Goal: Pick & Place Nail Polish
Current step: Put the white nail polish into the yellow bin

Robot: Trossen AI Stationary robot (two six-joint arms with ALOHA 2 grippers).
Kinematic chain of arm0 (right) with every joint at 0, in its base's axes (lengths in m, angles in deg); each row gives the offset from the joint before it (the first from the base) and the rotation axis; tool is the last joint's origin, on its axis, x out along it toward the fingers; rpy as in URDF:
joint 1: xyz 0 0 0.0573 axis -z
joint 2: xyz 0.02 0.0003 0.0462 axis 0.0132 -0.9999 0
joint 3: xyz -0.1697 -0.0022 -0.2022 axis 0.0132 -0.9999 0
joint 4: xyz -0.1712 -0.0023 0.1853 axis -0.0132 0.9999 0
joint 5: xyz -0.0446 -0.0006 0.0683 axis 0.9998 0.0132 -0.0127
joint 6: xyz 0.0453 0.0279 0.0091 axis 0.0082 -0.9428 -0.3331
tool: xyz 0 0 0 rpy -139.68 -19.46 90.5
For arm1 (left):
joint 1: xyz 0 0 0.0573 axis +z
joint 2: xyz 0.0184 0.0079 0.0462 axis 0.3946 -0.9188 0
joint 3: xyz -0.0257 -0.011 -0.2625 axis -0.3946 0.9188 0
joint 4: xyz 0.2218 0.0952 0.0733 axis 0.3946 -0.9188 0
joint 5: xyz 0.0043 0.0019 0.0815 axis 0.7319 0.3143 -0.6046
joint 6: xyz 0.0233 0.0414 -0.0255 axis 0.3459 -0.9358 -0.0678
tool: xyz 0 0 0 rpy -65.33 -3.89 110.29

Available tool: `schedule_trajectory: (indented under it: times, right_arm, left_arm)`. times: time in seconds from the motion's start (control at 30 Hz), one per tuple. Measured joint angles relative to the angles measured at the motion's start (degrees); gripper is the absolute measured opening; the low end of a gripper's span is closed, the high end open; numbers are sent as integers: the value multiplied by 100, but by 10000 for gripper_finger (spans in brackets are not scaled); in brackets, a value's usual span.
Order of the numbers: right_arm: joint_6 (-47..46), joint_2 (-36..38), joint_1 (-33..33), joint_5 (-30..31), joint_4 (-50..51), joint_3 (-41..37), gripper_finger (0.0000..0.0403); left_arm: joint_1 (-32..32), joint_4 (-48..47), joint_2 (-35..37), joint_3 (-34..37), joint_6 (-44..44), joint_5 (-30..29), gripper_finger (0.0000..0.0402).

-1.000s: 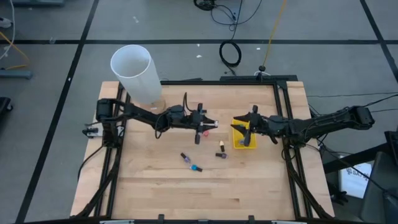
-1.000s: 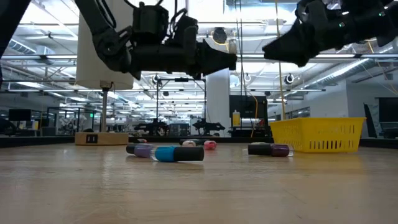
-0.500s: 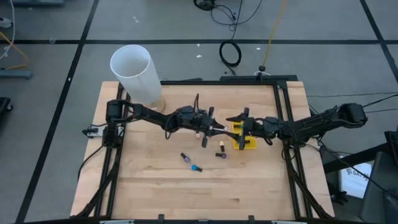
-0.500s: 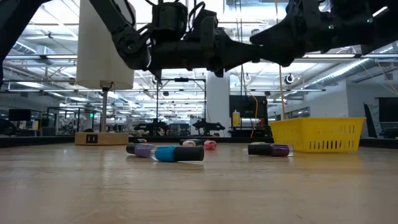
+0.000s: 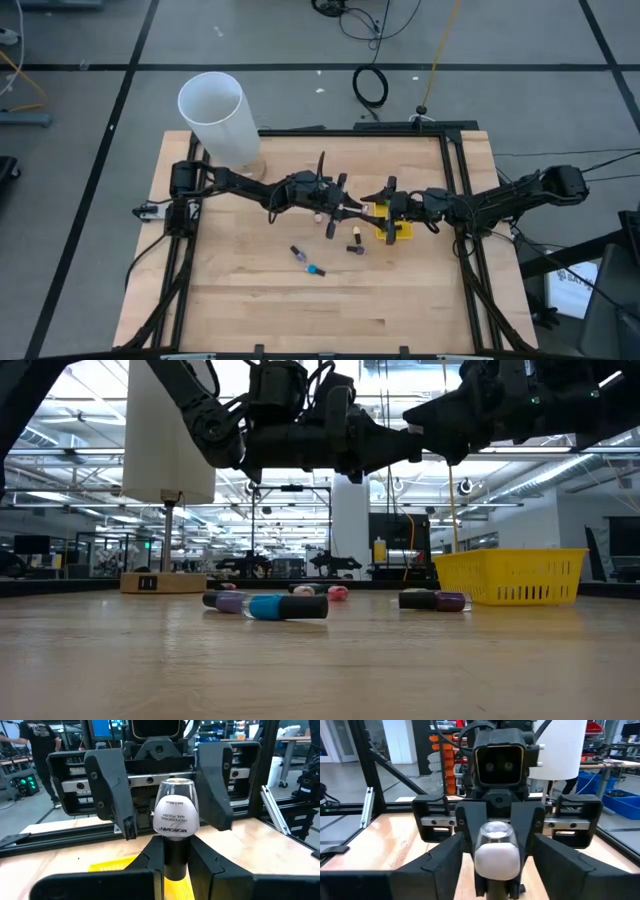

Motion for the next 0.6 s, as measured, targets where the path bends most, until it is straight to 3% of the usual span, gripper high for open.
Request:
schedule_trajectory:
  times: [0.37,0.6]
  right_arm:
    - [89,0,0,0,10,0,108]
    - [83,2,0,2,13,0,106]
  left_arm:
    - [0,-35,0,0,34,-2,39]
    - [0,-39,0,0,130,-19,66]
